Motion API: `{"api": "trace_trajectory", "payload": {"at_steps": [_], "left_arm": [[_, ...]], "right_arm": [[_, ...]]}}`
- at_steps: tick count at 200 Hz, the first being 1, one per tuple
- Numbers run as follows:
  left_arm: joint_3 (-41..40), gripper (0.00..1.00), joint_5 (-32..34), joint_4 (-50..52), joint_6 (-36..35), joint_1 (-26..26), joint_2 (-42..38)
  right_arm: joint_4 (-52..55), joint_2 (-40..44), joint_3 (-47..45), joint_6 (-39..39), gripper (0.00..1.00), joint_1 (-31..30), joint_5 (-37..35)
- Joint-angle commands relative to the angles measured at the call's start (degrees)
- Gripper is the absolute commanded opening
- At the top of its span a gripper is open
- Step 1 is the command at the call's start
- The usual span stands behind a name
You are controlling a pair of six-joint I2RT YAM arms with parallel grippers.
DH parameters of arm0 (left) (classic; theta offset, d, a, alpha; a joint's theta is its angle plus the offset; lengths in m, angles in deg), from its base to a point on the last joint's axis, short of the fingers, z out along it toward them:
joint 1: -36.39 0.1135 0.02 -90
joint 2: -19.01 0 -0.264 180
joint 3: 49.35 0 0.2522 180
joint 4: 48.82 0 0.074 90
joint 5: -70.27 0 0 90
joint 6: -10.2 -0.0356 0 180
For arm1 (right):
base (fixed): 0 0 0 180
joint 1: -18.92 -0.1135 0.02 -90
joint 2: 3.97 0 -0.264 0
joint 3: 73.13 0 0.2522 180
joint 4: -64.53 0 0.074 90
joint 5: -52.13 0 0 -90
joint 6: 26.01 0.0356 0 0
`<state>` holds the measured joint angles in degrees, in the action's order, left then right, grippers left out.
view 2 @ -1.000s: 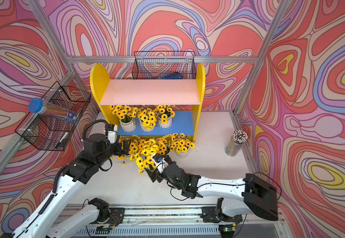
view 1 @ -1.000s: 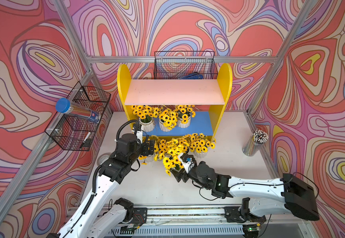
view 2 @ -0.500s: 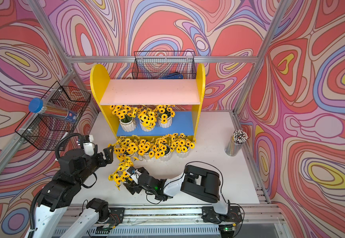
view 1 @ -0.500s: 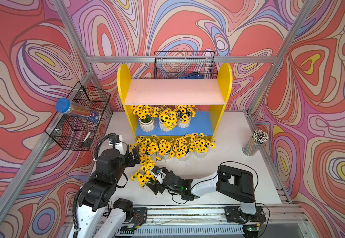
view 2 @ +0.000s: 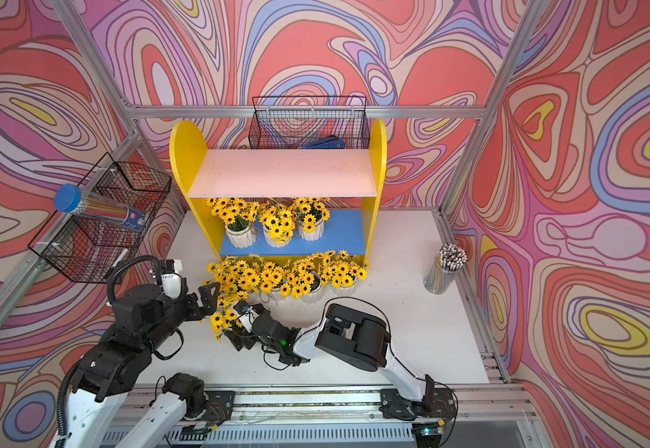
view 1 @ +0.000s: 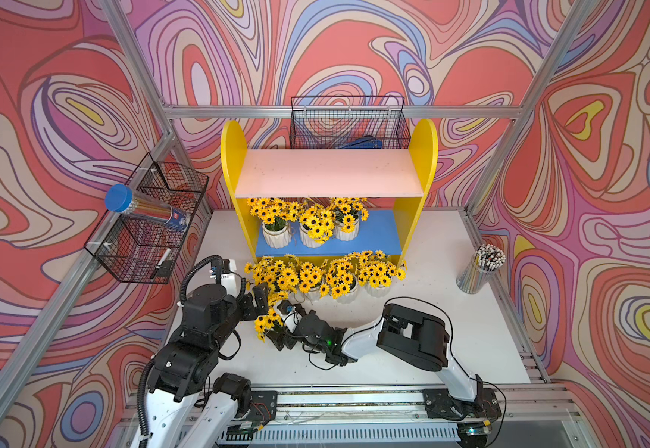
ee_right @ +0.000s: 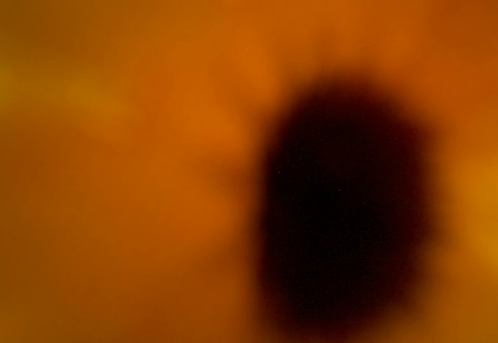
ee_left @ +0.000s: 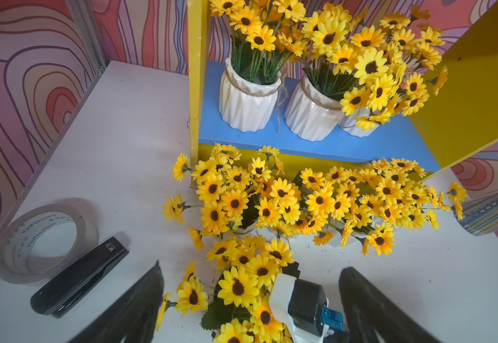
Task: Take the sunflower pots off the shelves
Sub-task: Place the sunflower pot at the center of the board.
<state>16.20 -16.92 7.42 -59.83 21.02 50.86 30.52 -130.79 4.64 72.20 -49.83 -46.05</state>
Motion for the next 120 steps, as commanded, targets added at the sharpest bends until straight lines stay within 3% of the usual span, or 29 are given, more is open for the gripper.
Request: {"api": "trace_trajectory", "payload": {"at_steps": [1, 16, 38, 48, 55, 120], "left_arm": [[-0.3, 0.93, -1.0, -0.1, 0.0, 0.2, 0.0], [-0.4, 0.93, -1.4, -0.4, 0.0, 0.2, 0.0], [-0.6, 0.93, -2.1, -0.7, 0.2, 0.2, 0.0], [-0.8, 0.93, -2.9, -1.1, 0.4, 0.2, 0.0], [-0.9, 0.93, -3.7, -1.4, 0.4, 0.2, 0.0], [-1.3, 0.93, -7.0, -2.7, 0.7, 0.2, 0.8]], "right_arm": [[4.4, -2.9, 0.2, 0.6, 0.34, 0.5, 1.1], [4.8, -3.2, -0.3, 0.6, 0.57, 0.3, 1.5], [2.8, -2.1, -3.4, 0.8, 0.71, 0.3, -0.2], [2.1, -1.1, -4.8, 1.4, 0.92, 0.3, 0.3], [2.1, -0.4, -5.3, 1.6, 0.98, 0.3, 0.7], [3.1, 1.9, -6.8, 1.5, 0.98, 0.3, 4.6]]}}
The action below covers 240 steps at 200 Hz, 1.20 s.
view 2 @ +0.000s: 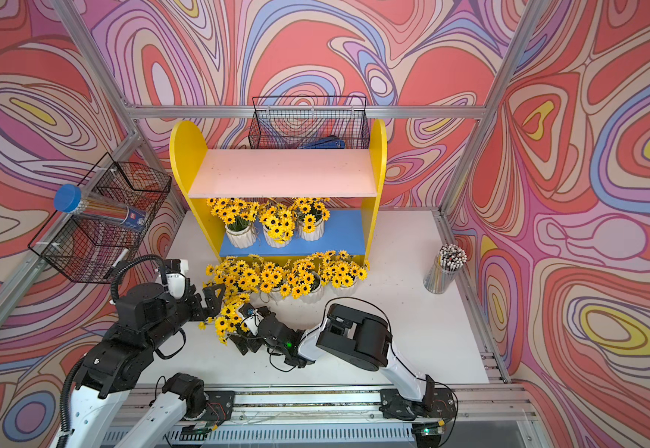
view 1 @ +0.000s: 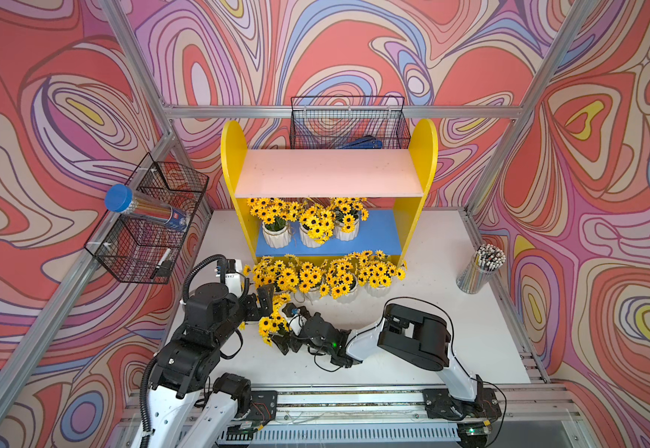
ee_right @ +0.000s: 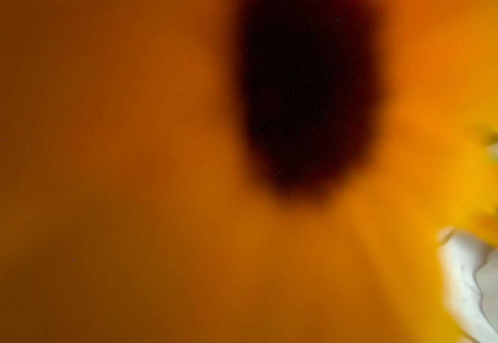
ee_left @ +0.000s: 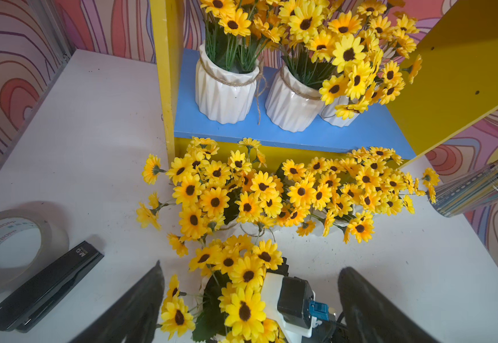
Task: Take the sunflower pots off the shelves
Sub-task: Place the sunflower pot at the center of the board.
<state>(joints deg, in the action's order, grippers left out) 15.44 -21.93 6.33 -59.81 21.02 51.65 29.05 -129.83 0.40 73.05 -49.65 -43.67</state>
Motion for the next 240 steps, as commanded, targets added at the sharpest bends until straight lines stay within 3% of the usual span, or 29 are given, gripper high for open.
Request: {"api": "trace_trajectory", "payload": {"at_steps": [1, 39, 85, 147, 189, 210, 240], "left_arm": [[-0.5, 0.93, -2.0, -1.6, 0.7, 0.2, 0.1], [-0.9, 0.93, -3.7, -2.5, -0.1, 0.2, -0.1], [-0.5, 0.93, -5.1, -3.8, -0.2, 0.2, 2.1], [-1.1, 0.95, -5.7, -3.9, 0.2, 0.2, 1.3], [-1.3, 0.96, -7.8, -7.0, -0.2, 0.2, 2.5], [-1.4, 0.96, -8.9, -7.9, -0.6, 0.2, 3.1], [-1.3, 0.96, -9.1, -7.8, -1.1, 0.2, 3.2]], "right_arm": [[4.2, 1.2, -3.0, 0.7, 0.98, 0.2, 2.2], [3.8, 6.9, -7.8, -0.7, 0.98, 0.0, 2.9], [9.3, 5.3, -2.6, -0.9, 0.98, -0.1, 8.3], [11.4, 8.2, -1.5, -3.9, 0.98, 0.4, 6.2], [-1.0, 9.2, -8.3, -3.4, 0.98, 0.7, 7.3], [1.5, 11.3, -7.4, -3.7, 0.98, 0.6, 9.4], [4.4, 14.7, -10.9, -3.8, 0.98, 0.5, 5.1]]}}
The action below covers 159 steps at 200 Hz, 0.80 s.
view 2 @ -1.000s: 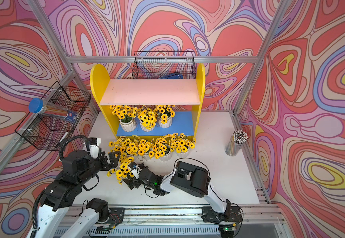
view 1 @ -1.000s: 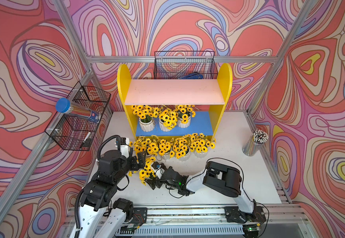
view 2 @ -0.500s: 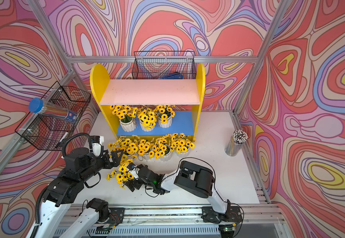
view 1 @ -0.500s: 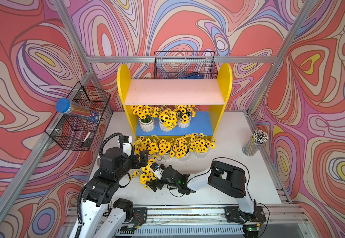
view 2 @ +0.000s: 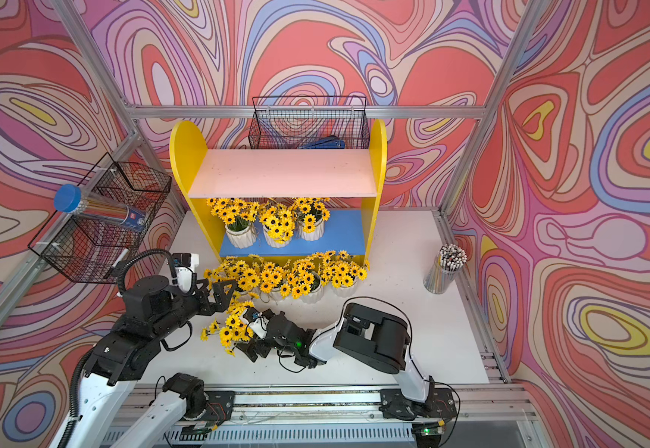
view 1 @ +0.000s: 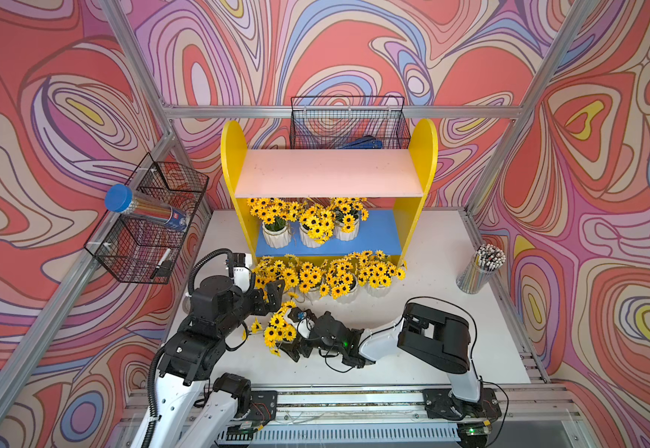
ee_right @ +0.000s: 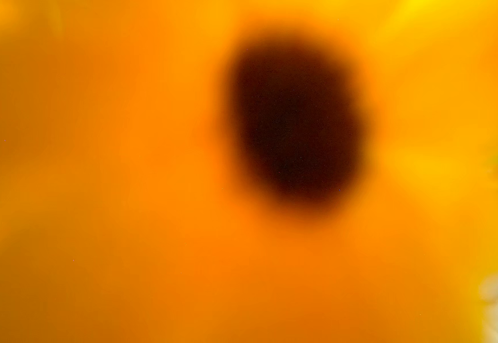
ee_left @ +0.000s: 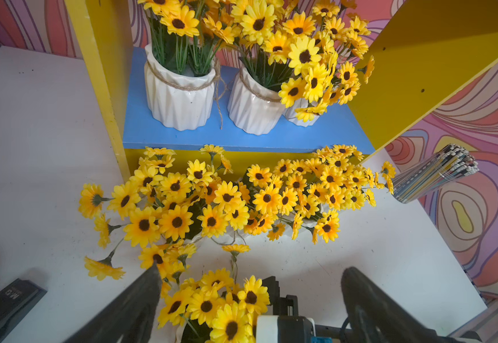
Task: Take the sunflower pots off the shelves
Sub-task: Place the sunflower pot at the center of the board.
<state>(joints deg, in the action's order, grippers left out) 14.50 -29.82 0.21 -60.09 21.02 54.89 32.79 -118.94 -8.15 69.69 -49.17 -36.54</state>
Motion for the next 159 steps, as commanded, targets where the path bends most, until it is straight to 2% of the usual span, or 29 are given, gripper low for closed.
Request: {"api": "trace_trajectory", "payload": {"at_steps": [1, 75, 100, 159], "left_arm": [[-0.3, 0.97, -1.2, -1.7, -0.8, 0.2, 0.0], [-1.0, 0.97, -2.7, -3.0, -1.6, 0.2, 0.2], [-1.1, 0.98, -3.4, -3.4, -1.8, 0.2, 0.4], [1.7, 0.97, -6.4, -6.2, -3.2, 0.2, 4.1]], "right_arm": [[0.7, 4.0, -2.5, -0.4, 0.98, 0.1, -2.0], [12.1, 10.1, -11.0, 3.7, 0.98, -0.3, -2.0], [14.9, 13.1, -13.1, 4.6, 0.98, -0.3, -4.6], [32.8, 34.9, -14.4, 0.7, 0.98, 0.1, -18.9]]}}
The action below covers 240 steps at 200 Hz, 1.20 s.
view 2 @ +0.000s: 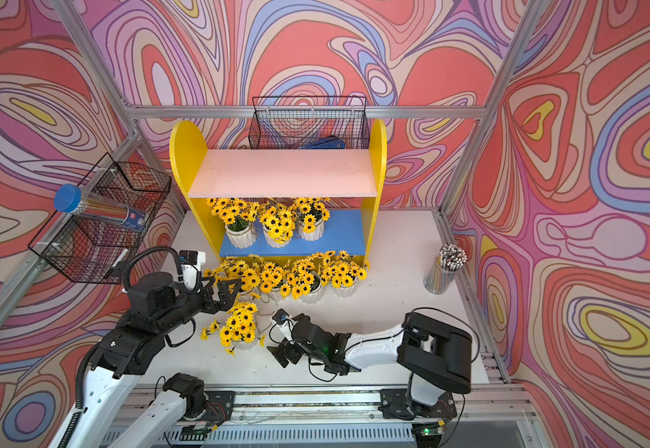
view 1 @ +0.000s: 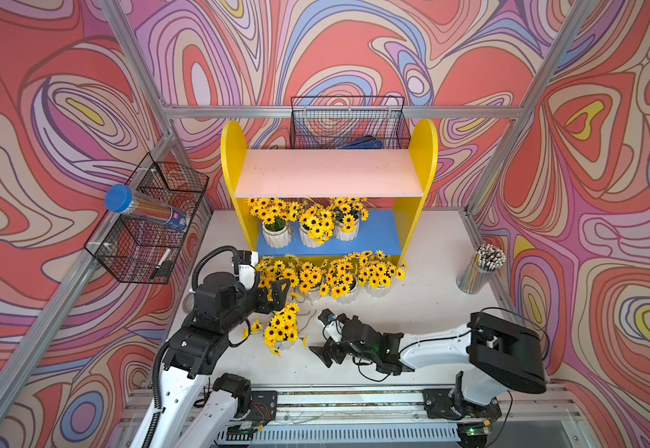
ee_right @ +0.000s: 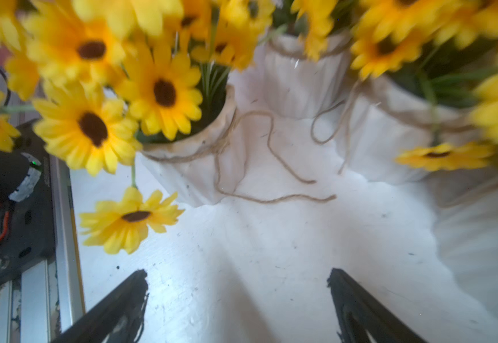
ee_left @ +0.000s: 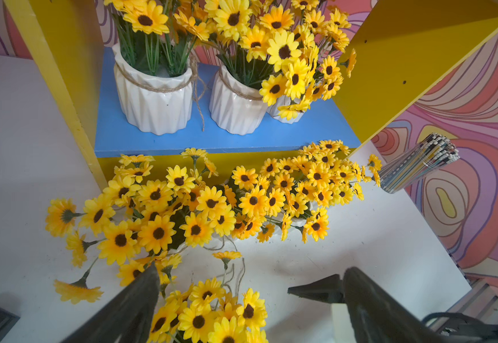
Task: Take the sunflower pots off the shelves
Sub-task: Place the sunflower pot at the center of the board.
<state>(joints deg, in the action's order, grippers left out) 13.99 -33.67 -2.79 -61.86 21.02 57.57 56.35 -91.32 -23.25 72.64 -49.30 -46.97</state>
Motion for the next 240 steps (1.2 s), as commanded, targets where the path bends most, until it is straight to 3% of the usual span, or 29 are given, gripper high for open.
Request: {"api": "trace_trajectory", "payload": {"at_steps": [1, 32, 57, 121, 178, 240], "left_arm": [[2.3, 0.97, -2.7, -3.3, -1.5, 0.2, 1.4], [4.4, 0.96, -7.0, -7.7, -0.7, 0.1, 5.5], [5.9, 0.94, -10.3, -11.7, 0.6, -0.5, 10.5], [6.4, 0.97, -7.0, -14.4, -3.9, -2.0, 11.5], [3.2, 0.98, -6.4, -15.7, -4.0, -1.8, 9.9], [2.9, 0.98, -6.0, -15.8, -4.4, -1.9, 9.6]], "right_arm": [[9.5, 7.6, 0.7, -2.3, 0.98, 0.2, -8.6], [16.6, 16.8, 5.8, -5.7, 0.98, 3.9, -13.2], [20.4, 18.8, 11.6, -6.0, 0.98, 13.0, -10.0], [6.9, 7.2, 17.3, -6.5, 0.98, 30.6, 1.9], [-11.3, -3.6, 17.9, -9.4, 0.98, 32.5, 3.2], [-20.7, -15.3, 22.0, -11.6, 0.98, 33.6, -2.8]]}}
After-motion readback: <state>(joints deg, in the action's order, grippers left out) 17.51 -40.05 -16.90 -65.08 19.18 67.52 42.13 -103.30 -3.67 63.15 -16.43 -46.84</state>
